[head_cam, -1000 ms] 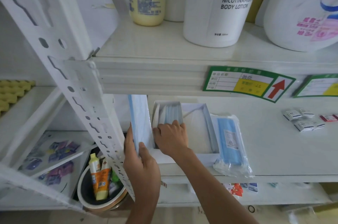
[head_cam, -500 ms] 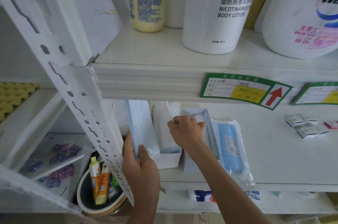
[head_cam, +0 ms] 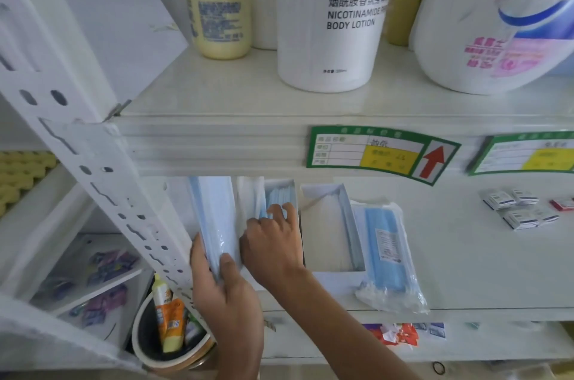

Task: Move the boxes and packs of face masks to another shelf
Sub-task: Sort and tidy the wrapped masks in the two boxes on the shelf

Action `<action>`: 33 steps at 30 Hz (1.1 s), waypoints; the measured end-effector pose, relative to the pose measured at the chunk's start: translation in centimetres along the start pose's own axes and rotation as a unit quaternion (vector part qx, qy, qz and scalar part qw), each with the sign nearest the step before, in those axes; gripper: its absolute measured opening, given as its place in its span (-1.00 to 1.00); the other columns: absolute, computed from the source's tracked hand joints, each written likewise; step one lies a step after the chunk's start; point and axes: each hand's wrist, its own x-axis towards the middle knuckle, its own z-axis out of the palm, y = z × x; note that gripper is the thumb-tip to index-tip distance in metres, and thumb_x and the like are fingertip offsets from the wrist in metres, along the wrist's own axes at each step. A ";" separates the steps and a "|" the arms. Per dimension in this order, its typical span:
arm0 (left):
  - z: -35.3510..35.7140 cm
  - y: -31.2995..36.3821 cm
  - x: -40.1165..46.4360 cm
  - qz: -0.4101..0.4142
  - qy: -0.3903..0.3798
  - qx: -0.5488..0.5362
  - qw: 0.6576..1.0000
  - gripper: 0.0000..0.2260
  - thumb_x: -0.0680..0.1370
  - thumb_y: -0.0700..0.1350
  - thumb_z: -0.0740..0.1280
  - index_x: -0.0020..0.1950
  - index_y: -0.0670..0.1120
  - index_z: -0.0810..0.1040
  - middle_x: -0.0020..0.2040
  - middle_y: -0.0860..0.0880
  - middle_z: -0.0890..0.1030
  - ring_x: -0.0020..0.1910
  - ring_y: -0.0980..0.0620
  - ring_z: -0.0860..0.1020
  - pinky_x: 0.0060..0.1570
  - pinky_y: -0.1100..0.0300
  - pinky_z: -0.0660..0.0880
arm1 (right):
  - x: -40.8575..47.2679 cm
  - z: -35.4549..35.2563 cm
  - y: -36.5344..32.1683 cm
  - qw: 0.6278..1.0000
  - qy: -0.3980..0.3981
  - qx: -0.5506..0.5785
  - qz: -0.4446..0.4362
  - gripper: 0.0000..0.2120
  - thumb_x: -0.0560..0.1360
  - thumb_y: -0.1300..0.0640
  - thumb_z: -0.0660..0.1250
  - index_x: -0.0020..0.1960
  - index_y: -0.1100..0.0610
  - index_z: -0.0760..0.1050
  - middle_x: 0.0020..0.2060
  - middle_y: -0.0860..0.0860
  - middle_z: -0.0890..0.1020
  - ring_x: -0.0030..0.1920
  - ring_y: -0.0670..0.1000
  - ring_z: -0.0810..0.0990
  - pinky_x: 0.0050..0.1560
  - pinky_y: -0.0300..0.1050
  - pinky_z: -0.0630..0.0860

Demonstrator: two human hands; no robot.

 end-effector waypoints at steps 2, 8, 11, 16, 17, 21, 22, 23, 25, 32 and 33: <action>-0.3 -0.3 -0.1 0.005 -0.002 0.004 1.000 -0.53 0.62 -0.41 0.22 0.48 -0.05 0.44 0.37 -0.09 0.56 0.31 -0.01 0.53 0.28 -0.08 0.52 | -0.3 0.0 -0.5 1.000 -0.004 -0.018 -0.012 -0.83 0.42 0.08 0.29 -0.24 0.15 0.58 -0.30 0.10 0.69 0.12 0.23 0.56 0.38 0.19 0.19; -0.5 -0.5 -0.2 0.005 -0.009 0.018 1.000 -0.54 0.62 -0.40 0.23 0.48 -0.06 0.44 0.37 -0.09 0.56 0.32 0.00 0.52 0.29 -0.18 0.52 | -0.6 -0.2 -1.4 0.999 -0.021 -0.050 0.001 -0.78 0.34 -0.03 0.44 -0.29 0.11 0.53 -0.36 0.07 0.63 0.10 0.22 0.50 0.19 0.22 0.24; -0.6 -0.4 -0.2 0.008 -0.012 0.015 1.000 -0.53 0.63 -0.39 0.23 0.48 -0.01 0.43 0.35 -0.05 0.56 0.28 0.05 0.53 0.26 -0.09 0.53 | -0.2 0.1 -0.9 0.999 0.007 -0.048 -0.023 -0.81 0.38 0.04 0.36 -0.35 0.11 0.48 -0.42 0.06 0.60 0.02 0.18 0.48 0.05 0.12 0.26; -0.6 -0.2 -0.1 0.016 -0.022 0.019 0.999 -0.55 0.60 -0.27 0.22 0.49 -0.03 0.42 0.36 -0.09 0.55 0.31 -0.05 0.52 0.26 -0.17 0.53 | 0.4 1.0 0.8 0.997 -0.001 0.014 -0.075 -0.82 0.50 0.10 0.23 -0.23 0.15 0.49 -0.32 0.10 0.62 -0.19 0.19 0.55 -0.14 0.03 0.35; -0.6 -0.1 -0.1 0.016 -0.024 0.019 0.999 -0.55 0.59 -0.23 0.21 0.49 -0.04 0.42 0.36 -0.09 0.55 0.32 -0.06 0.52 0.26 -0.19 0.52 | 0.5 1.2 1.0 0.996 -0.004 0.046 -0.070 -0.81 0.53 0.08 0.22 -0.19 0.15 0.48 -0.28 0.10 0.62 -0.23 0.22 0.58 -0.20 0.01 0.36; -0.5 0.1 -0.1 0.018 -0.020 0.022 0.999 -0.55 0.57 -0.21 0.20 0.47 -0.01 0.42 0.35 -0.05 0.55 0.31 -0.04 0.52 0.27 -0.19 0.52 | 0.8 1.6 1.2 0.994 0.006 0.079 -0.075 -0.83 0.54 0.07 0.21 -0.13 0.15 0.47 -0.21 0.12 0.63 -0.28 0.25 0.60 -0.32 -0.06 0.29; -0.5 0.0 -0.1 0.019 -0.020 0.022 0.999 -0.55 0.57 -0.21 0.20 0.46 0.01 0.42 0.34 -0.02 0.55 0.30 -0.02 0.52 0.27 -0.18 0.52 | 0.8 1.6 1.1 0.993 0.010 0.079 -0.086 -0.84 0.54 0.10 0.23 -0.14 0.17 0.48 -0.22 0.13 0.63 -0.28 0.24 0.60 -0.31 -0.06 0.29; -0.6 0.0 -0.1 0.021 -0.021 0.020 0.999 -0.55 0.58 -0.22 0.20 0.46 0.03 0.41 0.34 0.00 0.55 0.30 -0.01 0.52 0.26 -0.17 0.52 | 0.8 1.6 0.9 0.992 0.015 0.088 -0.092 -0.86 0.52 0.13 0.24 -0.15 0.18 0.49 -0.24 0.14 0.62 -0.28 0.24 0.59 -0.29 -0.07 0.27; -0.6 -0.3 0.0 0.029 -0.026 0.018 0.999 -0.56 0.60 -0.24 0.21 0.46 0.04 0.41 0.33 0.00 0.55 0.28 -0.01 0.53 0.23 -0.12 0.55 | 0.8 1.5 0.8 0.985 0.023 0.160 -0.057 -0.84 0.51 0.16 0.22 -0.25 0.13 0.41 -0.31 0.11 0.58 -0.33 0.21 0.52 -0.30 -0.07 0.27; -1.2 -0.8 -0.4 0.033 -0.028 0.043 0.998 -0.55 0.67 -0.33 0.21 0.52 0.00 0.37 0.42 -0.04 0.52 0.34 0.09 0.50 0.28 0.17 0.51 | -0.3 -0.7 7.9 0.860 0.108 0.471 0.165 -0.62 0.54 0.27 0.23 -0.40 0.04 0.24 -0.55 -0.12 0.32 -0.50 -0.15 0.23 -0.50 -0.28 0.17; -1.0 -0.7 -0.5 0.022 -0.025 0.043 0.999 -0.55 0.67 -0.32 0.22 0.53 -0.01 0.37 0.45 -0.04 0.50 0.40 0.04 0.47 0.34 0.01 0.49 | -0.6 -1.1 9.3 0.849 0.125 0.478 0.188 -0.62 0.54 0.24 0.24 -0.41 0.03 0.25 -0.55 -0.13 0.31 -0.49 -0.16 0.22 -0.50 -0.27 0.17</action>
